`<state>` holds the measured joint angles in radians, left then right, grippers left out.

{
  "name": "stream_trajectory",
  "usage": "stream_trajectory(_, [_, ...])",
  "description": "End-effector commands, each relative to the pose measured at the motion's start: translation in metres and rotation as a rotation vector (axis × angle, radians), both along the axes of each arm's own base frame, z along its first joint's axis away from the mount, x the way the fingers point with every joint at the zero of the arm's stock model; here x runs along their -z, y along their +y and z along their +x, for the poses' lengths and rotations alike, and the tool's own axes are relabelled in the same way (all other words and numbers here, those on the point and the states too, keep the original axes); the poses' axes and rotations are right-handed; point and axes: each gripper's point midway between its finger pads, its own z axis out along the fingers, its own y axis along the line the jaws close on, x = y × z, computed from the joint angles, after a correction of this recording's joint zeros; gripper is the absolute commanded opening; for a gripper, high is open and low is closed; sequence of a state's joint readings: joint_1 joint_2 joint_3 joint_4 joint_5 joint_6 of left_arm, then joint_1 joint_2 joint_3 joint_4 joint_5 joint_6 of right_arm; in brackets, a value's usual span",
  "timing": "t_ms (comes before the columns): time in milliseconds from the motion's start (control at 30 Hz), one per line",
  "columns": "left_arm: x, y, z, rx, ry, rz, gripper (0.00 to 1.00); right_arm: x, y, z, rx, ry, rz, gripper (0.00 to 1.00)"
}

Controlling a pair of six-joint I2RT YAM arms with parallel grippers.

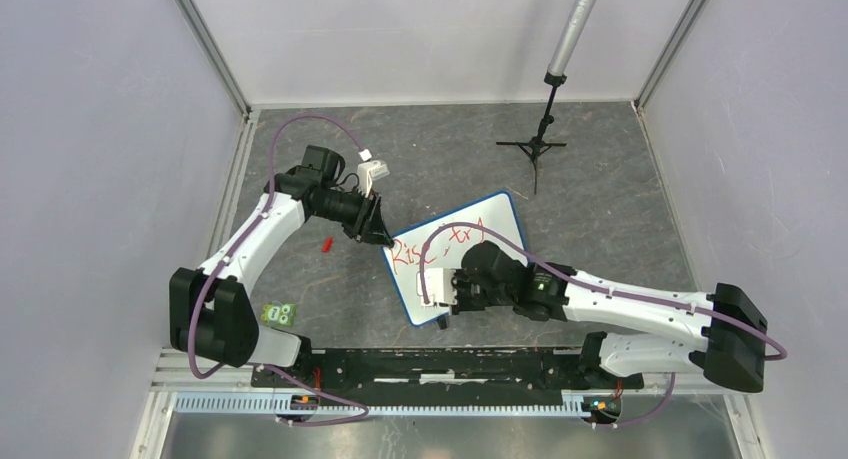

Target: Write a sentence on the whiteboard

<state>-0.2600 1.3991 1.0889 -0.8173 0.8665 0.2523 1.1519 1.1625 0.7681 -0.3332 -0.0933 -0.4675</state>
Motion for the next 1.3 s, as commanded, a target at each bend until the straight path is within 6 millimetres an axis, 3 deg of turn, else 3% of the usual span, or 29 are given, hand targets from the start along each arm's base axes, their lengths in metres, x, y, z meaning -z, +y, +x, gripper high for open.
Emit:
stream_trajectory(0, [-0.007, -0.004, 0.001, 0.001, -0.020, -0.025, 0.42, -0.017, 0.010, 0.014, 0.063, -0.054, 0.054, 0.00])
stream_trajectory(400, [-0.006, -0.004, 0.001, 0.002, -0.021, -0.025, 0.41, -0.023, 0.016, 0.026, 0.115, -0.081, 0.060, 0.00])
stream_trajectory(667, [-0.006, -0.004, 0.000, 0.003, -0.022, -0.026, 0.41, -0.022, 0.022, 0.024, 0.105, -0.069, 0.067, 0.00])
stream_trajectory(933, [-0.005, -0.004, 0.001, 0.004, -0.021, -0.022, 0.41, -0.007, 0.023, 0.012, 0.056, -0.053, 0.025, 0.00])
stream_trajectory(1267, [-0.004, -0.003, 0.001, 0.005, -0.024, -0.018, 0.40, 0.010, 0.007, 0.005, 0.037, -0.055, -0.027, 0.00])
